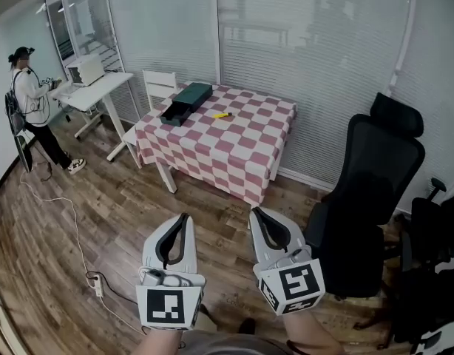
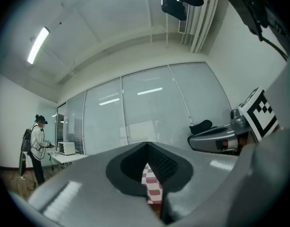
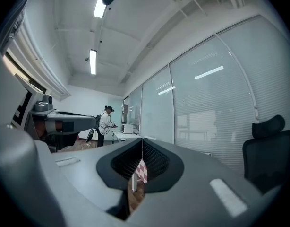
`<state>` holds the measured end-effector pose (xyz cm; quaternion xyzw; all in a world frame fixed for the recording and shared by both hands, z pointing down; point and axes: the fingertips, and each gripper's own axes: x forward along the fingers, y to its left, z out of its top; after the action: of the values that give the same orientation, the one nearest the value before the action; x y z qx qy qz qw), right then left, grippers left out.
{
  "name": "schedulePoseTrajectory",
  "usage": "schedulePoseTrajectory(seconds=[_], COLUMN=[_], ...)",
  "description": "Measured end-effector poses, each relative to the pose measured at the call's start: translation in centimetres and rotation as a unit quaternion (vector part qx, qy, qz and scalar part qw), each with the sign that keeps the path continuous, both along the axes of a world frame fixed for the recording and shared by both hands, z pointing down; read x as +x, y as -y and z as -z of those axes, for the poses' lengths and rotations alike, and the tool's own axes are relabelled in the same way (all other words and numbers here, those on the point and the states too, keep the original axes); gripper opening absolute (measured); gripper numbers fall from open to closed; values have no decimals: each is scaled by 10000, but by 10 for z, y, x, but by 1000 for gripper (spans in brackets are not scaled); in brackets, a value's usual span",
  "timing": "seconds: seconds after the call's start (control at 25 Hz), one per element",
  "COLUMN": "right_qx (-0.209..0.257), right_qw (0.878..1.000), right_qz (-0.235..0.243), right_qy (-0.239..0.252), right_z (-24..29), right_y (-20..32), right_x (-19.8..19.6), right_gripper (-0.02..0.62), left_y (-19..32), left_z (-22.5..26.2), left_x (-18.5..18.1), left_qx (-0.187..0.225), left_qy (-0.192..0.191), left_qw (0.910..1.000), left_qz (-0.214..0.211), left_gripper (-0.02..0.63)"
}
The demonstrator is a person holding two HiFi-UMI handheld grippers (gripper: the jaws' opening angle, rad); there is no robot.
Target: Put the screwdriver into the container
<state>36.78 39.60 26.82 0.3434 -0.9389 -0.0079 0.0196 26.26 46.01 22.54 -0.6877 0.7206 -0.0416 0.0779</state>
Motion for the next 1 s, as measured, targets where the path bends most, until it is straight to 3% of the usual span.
schedulePoseTrajectory(seconds=[0.2, 0.44, 1.0], right_qx=[-85, -57, -115], right_qw=[9999, 9998, 9988], right_qz=[45, -71, -443], right_qy=[-111, -193, -173], right_z=[-16, -27, -13], right_y=[21, 64, 175], right_x=[-33, -99, -210], right_gripper=[29, 35, 23], left_y=[21, 72, 177], left_z=[-14, -31, -12], left_x=[-35, -89, -202], left_qx=[-43, -92, 153], left_qy=[-136, -190, -90], left_qw=[9999, 9995, 9978], left_qz=[38, -242, -638], left_gripper=[0, 0, 0])
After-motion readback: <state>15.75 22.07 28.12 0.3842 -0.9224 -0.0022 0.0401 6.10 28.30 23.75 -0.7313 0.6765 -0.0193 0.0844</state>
